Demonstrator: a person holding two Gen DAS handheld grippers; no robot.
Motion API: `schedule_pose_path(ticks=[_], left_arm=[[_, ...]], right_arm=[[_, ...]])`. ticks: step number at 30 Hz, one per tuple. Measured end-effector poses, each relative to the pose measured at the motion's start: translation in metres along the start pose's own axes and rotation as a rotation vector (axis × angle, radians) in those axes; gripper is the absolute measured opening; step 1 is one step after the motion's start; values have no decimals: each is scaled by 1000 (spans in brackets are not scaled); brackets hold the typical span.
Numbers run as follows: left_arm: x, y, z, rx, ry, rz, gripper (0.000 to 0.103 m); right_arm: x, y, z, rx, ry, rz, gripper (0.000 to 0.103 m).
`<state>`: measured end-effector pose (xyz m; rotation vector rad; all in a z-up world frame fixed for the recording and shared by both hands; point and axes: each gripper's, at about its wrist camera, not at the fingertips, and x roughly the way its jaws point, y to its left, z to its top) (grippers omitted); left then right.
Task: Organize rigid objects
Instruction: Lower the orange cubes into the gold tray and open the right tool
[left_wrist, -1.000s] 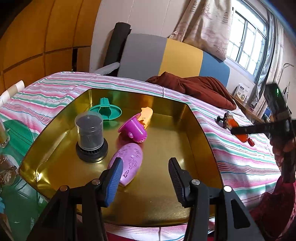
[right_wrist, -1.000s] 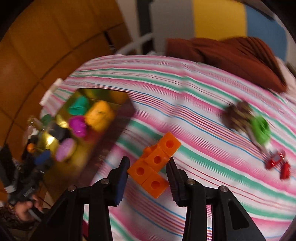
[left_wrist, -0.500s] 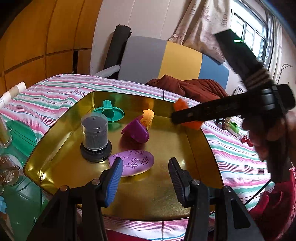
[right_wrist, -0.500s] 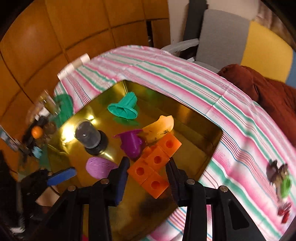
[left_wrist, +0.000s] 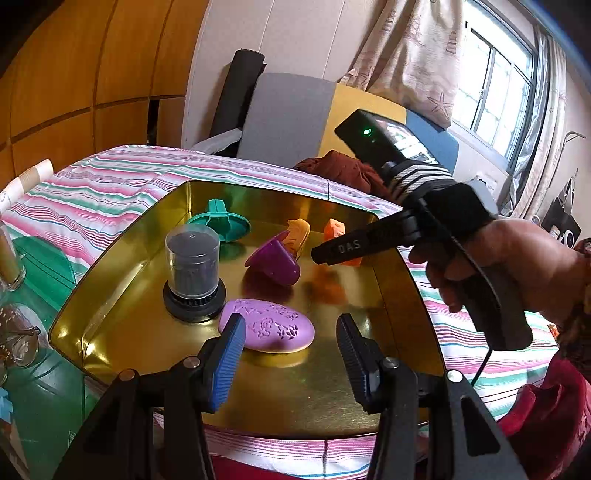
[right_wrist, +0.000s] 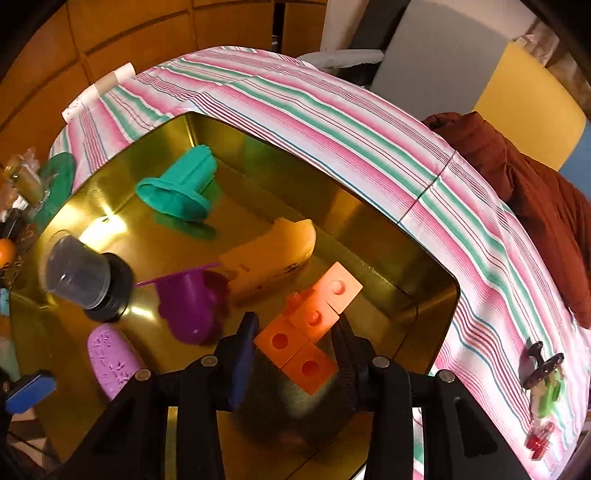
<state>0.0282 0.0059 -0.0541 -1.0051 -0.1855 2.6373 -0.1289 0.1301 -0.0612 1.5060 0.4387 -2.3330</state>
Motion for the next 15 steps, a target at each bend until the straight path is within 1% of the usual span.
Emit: schedule_pose_path(ticks=[3,5,7,11,15], left_arm=[[0,0,0,1,1,0,52],[-1,0,0,0,-1,-2,52],[-1,1,0,2,-1,-2,52],[-1,-1,-1,1,3,-4,52],[0,-2,-2,3,6,-6,52]], right_arm=[[1,-2,3,1,-20,-34,43],[0,-3,3,7,-29,-42,44],[-4,-5,2,18,-44,-47,53],[-16,-5,-4,15,-79,-47,54],[-35,1,-12,12,-128,-44,63]])
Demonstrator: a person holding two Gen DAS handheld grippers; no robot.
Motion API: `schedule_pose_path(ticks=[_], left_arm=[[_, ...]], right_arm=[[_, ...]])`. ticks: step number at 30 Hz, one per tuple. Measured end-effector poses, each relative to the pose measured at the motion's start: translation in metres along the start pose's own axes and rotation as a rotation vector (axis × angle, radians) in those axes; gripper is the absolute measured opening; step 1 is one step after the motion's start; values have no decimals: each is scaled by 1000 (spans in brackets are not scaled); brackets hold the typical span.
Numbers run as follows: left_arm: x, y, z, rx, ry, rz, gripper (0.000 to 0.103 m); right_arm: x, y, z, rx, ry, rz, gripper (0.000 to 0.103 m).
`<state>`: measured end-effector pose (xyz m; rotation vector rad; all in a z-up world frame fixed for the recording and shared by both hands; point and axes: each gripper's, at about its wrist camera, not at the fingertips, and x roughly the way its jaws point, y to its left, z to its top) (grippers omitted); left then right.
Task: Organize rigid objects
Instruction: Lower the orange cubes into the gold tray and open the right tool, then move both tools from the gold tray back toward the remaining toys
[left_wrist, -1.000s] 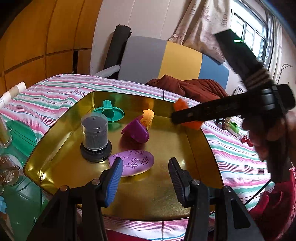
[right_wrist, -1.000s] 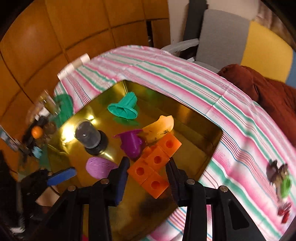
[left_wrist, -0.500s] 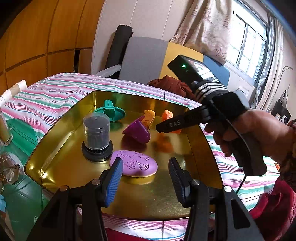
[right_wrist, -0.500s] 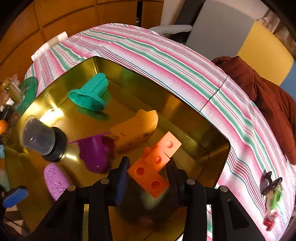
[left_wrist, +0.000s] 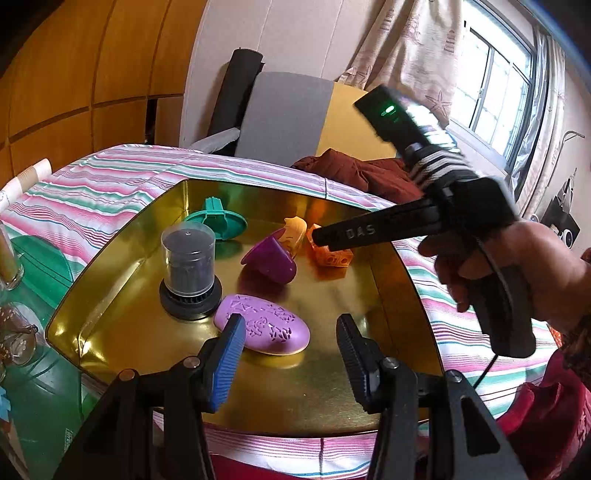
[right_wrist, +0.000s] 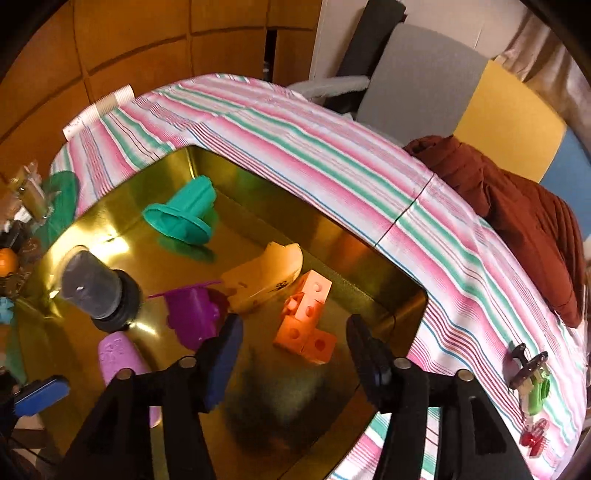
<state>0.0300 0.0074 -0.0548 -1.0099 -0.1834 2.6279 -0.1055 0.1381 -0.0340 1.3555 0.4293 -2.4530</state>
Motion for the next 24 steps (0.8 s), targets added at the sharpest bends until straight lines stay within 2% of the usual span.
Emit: schedule_pose_path(ticks=[4,8,14,18,21,24], left_arm=[[0,-2,0,4,1,-3,52],[0,-3,-1,8,0,-5,52],[-1,-9,-4,18,5,-16,52],[-3,-16,-5,43,6,-24,52],[-4,-25,-7,73,10,-29,52],[-2,-35,-7,108,20,-37,52]], right_arm=[[-16,2,-2,24,-35,9,70],[-35,-4,-11,56,-55,2,73],[-54,-33,-32,114,-77,-17,79],[-64,-64,-54,185,-60,0,80],[-64,-84,-70,225,-35,-31,82],[-60,-113,-94,326,25,-3,82]])
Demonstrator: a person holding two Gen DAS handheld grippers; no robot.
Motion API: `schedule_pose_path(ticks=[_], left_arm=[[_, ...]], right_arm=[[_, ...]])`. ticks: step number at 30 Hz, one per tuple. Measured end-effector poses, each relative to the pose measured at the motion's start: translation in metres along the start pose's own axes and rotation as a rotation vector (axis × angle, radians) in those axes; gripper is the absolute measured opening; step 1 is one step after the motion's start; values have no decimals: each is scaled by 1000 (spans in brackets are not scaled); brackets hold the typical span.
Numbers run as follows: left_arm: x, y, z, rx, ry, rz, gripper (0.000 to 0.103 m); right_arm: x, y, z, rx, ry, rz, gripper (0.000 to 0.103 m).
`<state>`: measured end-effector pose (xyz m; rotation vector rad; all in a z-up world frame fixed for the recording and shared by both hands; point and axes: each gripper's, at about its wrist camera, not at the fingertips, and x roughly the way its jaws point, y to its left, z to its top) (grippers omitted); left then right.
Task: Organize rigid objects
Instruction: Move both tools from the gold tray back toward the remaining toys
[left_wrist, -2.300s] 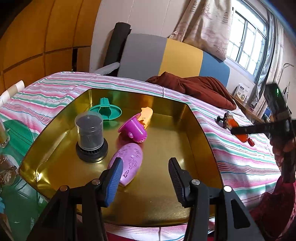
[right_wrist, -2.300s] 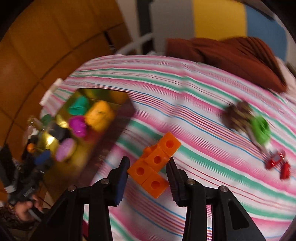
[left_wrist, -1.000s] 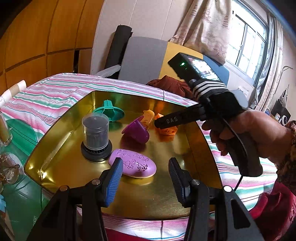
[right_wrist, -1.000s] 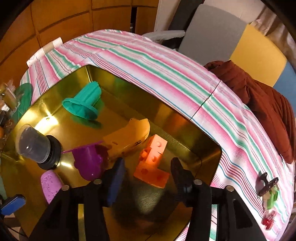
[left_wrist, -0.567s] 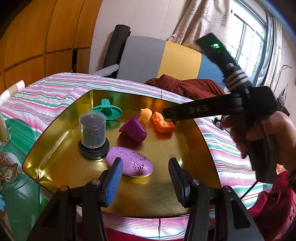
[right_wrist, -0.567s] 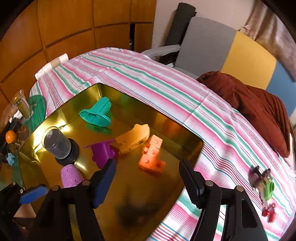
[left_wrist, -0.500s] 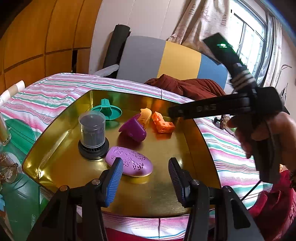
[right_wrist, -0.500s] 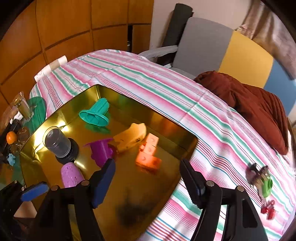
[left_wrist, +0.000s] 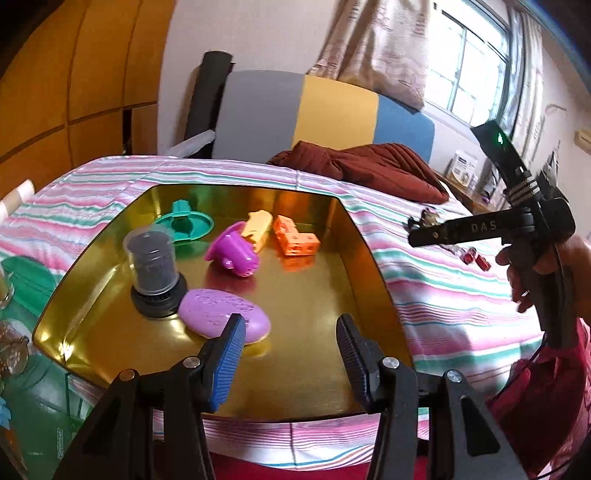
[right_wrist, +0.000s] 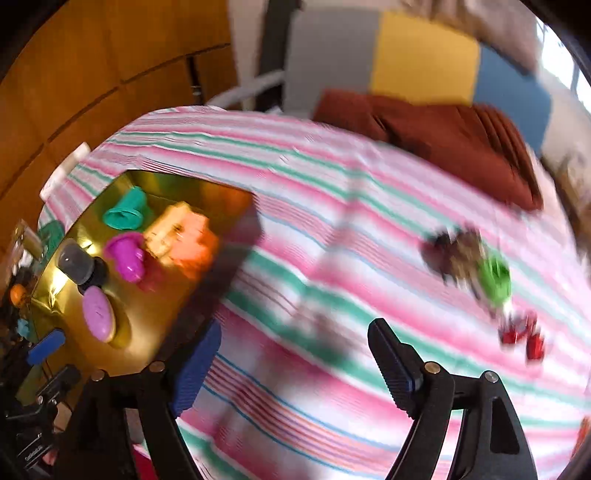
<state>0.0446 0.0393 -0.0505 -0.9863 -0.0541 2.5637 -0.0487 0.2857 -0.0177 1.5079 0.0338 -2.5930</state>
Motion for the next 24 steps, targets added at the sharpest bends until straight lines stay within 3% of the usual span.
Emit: schedule_pose_path(ticks=[7,15,18,21,24], left_arm=[[3,-16,13,44,-1,-20,52],[8,-44,18,105,23,-55,52],[9,-57,18,139,27,-64,52],[10,-66,19,159,33,-75,52],[12,-74,19,173,46,-82,52]], right_arm=[[11,-92,-37,270,141,22,83],[7,-200,-75,620,177,70,88],[-1,-234,-78,656,167,-21,88],[-17,-258,-70,581,83,-225,88],[-23,-272,-63,540,44,-328,85]])
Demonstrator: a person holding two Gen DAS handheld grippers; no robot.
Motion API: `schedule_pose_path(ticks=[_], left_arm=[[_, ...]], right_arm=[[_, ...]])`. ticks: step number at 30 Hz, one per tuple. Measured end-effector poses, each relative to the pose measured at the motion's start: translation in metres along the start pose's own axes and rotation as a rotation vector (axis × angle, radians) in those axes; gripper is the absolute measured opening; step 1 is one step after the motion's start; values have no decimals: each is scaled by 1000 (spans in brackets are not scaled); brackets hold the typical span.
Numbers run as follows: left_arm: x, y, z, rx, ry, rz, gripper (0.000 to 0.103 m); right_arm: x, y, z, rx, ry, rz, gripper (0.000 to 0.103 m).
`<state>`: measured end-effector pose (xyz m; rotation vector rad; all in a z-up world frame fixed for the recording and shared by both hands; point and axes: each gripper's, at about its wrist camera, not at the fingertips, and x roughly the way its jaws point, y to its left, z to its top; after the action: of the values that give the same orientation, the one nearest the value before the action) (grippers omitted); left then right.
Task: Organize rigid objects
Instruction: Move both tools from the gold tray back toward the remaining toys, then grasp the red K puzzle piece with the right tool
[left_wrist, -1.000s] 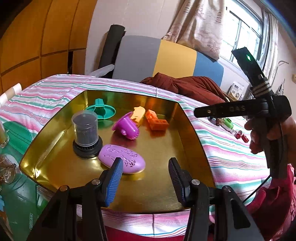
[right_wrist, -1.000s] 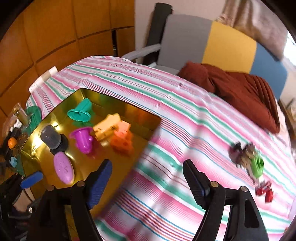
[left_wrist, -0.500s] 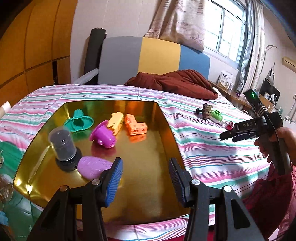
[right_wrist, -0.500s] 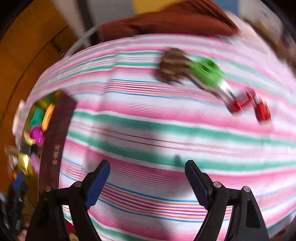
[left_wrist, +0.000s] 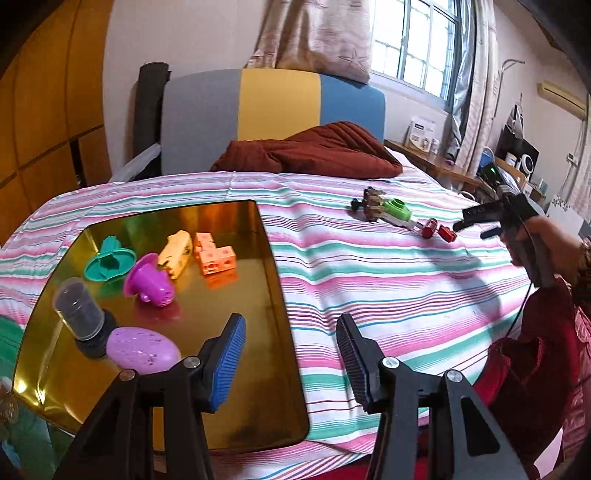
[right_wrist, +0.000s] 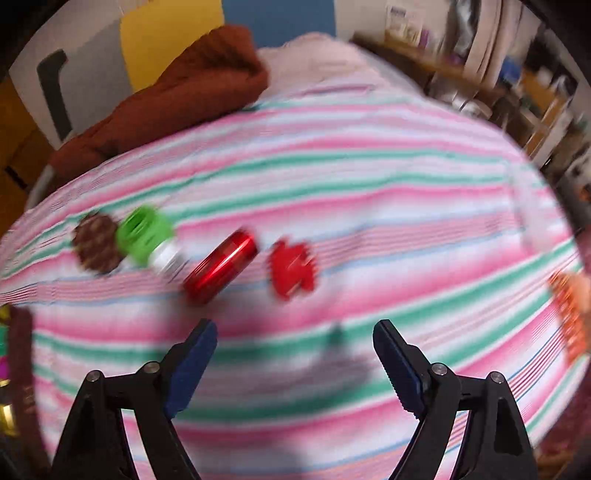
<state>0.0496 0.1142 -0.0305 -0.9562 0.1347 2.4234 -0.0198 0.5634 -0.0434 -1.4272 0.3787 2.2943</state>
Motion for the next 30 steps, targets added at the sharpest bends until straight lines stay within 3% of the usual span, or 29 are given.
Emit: schedule_pose_path(ticks=[3,10,14,16,21,24,27,30], left_arm=[[2,-8,2,17,7,-3,52],[6,-23,4,72,29,-4,52],[11,-33,4,99,45,-13,52],[13,-39,6,114,46,-21,52],[21,-55,12,140,60,-56,52],[25,-65,17,163,62,-74,52],[30,-76,25,181,69,-91,52],[36,-87,32,188,74,-112,52]], right_arm=[[8,-2,12,4,-24,-41,80],[40,4,20,-35,-10,-21,66],[53,-1,17,6,19,15,60],[51,1,18,-26,-3,10,47],[50,19,17,-107,-13,45,34],[45,31,9,-145,6,121,33],[39,42,1,-194,21,133,33],[32,32,0,-143,14,121,33]])
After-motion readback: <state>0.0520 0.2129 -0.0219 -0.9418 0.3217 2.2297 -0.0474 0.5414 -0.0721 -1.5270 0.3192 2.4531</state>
